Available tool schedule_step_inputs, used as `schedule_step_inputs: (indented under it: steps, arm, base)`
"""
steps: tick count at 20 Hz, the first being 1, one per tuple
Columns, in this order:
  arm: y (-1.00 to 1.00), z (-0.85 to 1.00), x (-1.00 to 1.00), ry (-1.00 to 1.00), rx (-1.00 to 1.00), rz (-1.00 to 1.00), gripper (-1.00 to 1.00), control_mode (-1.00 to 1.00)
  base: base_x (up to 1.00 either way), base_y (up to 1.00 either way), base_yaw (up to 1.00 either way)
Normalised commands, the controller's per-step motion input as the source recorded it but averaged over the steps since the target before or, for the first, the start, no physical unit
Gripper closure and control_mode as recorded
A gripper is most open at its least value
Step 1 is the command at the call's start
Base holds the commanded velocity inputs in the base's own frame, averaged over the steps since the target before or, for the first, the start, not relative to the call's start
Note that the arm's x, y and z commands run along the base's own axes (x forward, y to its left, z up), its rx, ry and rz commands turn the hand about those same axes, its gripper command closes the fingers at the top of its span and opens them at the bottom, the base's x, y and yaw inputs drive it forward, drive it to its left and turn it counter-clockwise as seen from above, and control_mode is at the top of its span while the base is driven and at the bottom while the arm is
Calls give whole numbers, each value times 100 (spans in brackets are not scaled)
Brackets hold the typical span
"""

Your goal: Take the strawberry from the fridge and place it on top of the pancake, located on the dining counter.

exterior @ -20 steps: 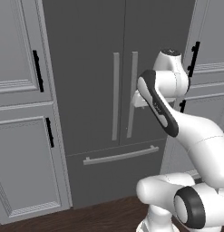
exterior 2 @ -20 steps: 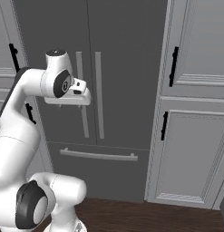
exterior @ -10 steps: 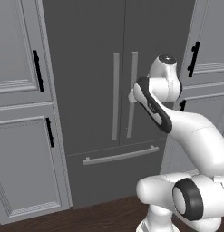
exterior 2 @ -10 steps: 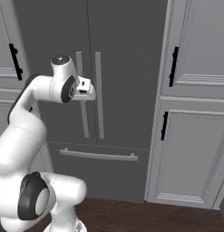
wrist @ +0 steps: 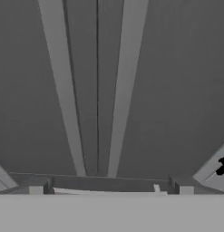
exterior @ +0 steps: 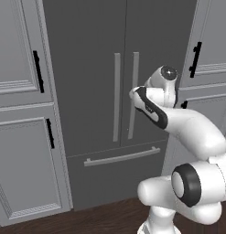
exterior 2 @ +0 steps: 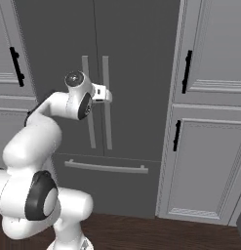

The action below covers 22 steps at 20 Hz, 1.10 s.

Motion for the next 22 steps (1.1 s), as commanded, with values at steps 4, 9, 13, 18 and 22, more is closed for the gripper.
schedule_step_inputs:
  steps: [4,9,13,18,22]
  arm:
    - [0,-5,96,-6,0,-10,-100,-100]
    - [0,0,74,-1,0,-5,-100,-100]
    - [-18,-4,54,0,4,0,-100,-100]
    - [-7,-6,39,0,4,0,-100,-100]
    - [-15,-7,56,0,3,1,-100,-100]
  base:
    - [0,0,0]
    - [0,0,0]
    - [0,0,0]
    - [0,0,0]
    - [0,0,0]
